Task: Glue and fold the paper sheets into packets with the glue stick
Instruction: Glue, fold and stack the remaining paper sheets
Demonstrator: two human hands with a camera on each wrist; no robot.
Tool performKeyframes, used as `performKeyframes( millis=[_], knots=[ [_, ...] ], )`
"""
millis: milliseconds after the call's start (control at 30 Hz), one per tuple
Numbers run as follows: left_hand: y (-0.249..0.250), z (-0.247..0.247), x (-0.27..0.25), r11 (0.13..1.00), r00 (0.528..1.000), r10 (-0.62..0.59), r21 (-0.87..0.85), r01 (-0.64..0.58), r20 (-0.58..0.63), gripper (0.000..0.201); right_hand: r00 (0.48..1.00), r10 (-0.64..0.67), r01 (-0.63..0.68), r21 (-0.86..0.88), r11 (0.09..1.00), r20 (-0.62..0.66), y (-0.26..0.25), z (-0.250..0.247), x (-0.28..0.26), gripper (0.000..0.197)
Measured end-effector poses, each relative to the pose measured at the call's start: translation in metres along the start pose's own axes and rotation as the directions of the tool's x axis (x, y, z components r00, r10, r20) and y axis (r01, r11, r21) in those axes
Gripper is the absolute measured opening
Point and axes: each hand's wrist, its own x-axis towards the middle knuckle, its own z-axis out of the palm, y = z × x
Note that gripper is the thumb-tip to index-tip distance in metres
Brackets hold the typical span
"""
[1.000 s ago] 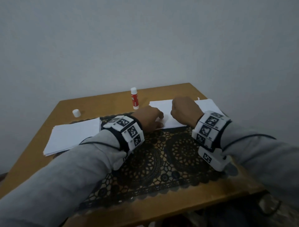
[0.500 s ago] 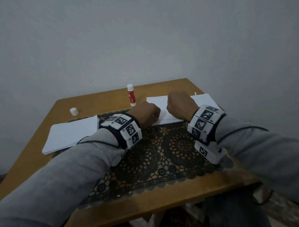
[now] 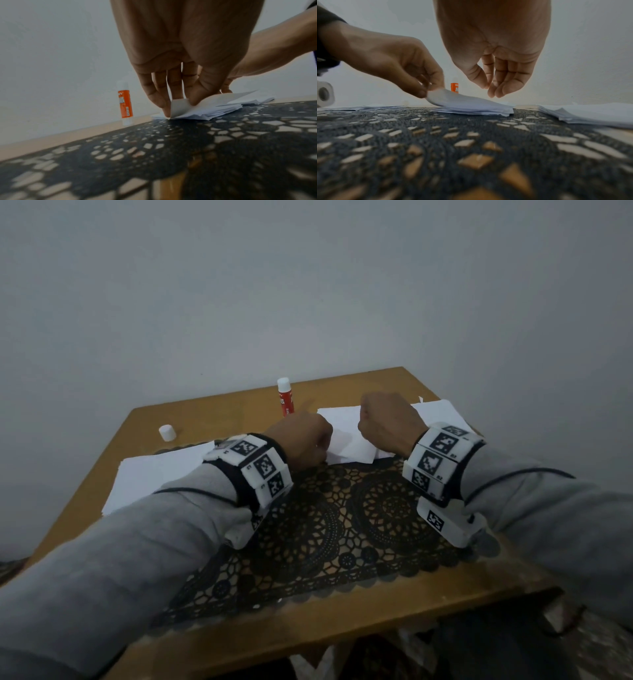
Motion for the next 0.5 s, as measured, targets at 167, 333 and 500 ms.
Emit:
performKeyframes(
  millis=[167,333,500],
  knots=[
    [-0.016,-0.016,-0.042,0.997,0.998,0.064,0.037,-0.063,-0.01,0.007,1.0,-0.002,0.002,0.013,1.0,-0.006,-0.001,-0.002,0.0,0.011],
    [-0.043,-0.012,-0.085,0.997,0.997,0.061,0.052,-0.063,0.038,0.026,1.0,-0.005,0.005,0.019,1.0,0.02,-0.002,0.0,-0.001,0.013],
    [-0.067,-0.002,-0.113,0.997,0.997,0.038,0.063,-0.041,0.061,0.027,0.999,-0.012,0.011,0.007,1.0,0.03,0.0,-0.002,-0.001,0.014]
  ],
)
